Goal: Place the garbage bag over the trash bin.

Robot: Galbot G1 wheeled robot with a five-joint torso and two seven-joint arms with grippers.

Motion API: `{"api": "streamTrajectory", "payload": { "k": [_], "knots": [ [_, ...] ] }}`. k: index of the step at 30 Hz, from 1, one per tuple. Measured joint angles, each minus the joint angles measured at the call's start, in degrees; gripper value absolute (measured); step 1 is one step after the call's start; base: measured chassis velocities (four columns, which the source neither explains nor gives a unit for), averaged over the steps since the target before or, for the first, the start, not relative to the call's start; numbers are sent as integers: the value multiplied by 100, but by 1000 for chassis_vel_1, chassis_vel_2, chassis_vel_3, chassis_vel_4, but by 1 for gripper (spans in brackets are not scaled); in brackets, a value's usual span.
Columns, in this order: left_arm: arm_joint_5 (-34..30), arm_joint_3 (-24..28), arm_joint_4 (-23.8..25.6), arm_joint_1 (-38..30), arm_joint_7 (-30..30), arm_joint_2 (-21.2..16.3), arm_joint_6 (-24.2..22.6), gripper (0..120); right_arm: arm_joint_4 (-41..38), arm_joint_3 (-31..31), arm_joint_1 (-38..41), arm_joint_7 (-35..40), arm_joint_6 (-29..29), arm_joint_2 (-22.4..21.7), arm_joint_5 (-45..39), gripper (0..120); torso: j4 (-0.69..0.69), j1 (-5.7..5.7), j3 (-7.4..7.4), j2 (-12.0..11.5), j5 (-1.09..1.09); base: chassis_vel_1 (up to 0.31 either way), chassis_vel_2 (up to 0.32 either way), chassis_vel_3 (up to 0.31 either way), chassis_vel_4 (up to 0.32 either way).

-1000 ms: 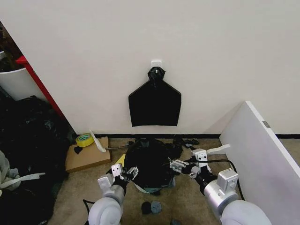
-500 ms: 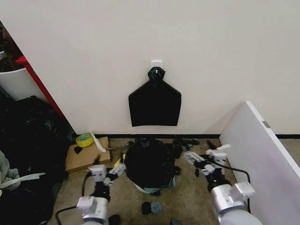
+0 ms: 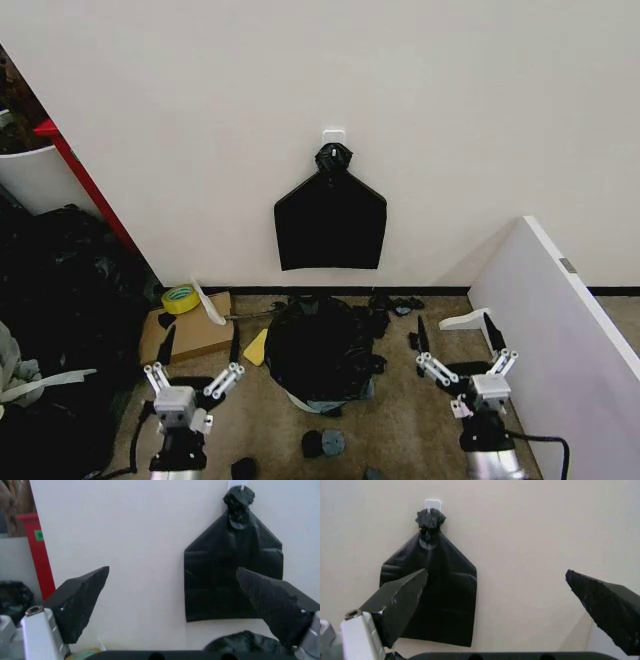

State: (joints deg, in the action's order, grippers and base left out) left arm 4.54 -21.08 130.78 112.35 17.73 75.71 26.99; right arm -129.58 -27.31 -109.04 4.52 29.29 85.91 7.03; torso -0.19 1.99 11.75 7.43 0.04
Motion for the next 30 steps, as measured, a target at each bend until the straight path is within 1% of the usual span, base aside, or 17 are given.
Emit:
{"api": "streamTrajectory", "payload": {
  "k": [7,11,26,30],
  "knots": [
    [140,114,48,139,65,44,108,100,-124,101,-116,258,-129,54,97,100,0,0,0,0,1,0,0,0,0],
    [136,114,52,135,78,19,113,100,-127,106,-115,281,-150,54,100,100,0,0,0,0,1,0,0,0,0],
    [104,212,-190,-40,109,-29,66,100,-132,110,-101,288,-179,41,84,100,0,0,1,0,0,0,0,0,0],
    [142,341,-205,-57,109,-49,45,100,-132,111,-99,289,-182,40,79,100,1,1,1,0,1,0,0,0,0]
  ]
}}
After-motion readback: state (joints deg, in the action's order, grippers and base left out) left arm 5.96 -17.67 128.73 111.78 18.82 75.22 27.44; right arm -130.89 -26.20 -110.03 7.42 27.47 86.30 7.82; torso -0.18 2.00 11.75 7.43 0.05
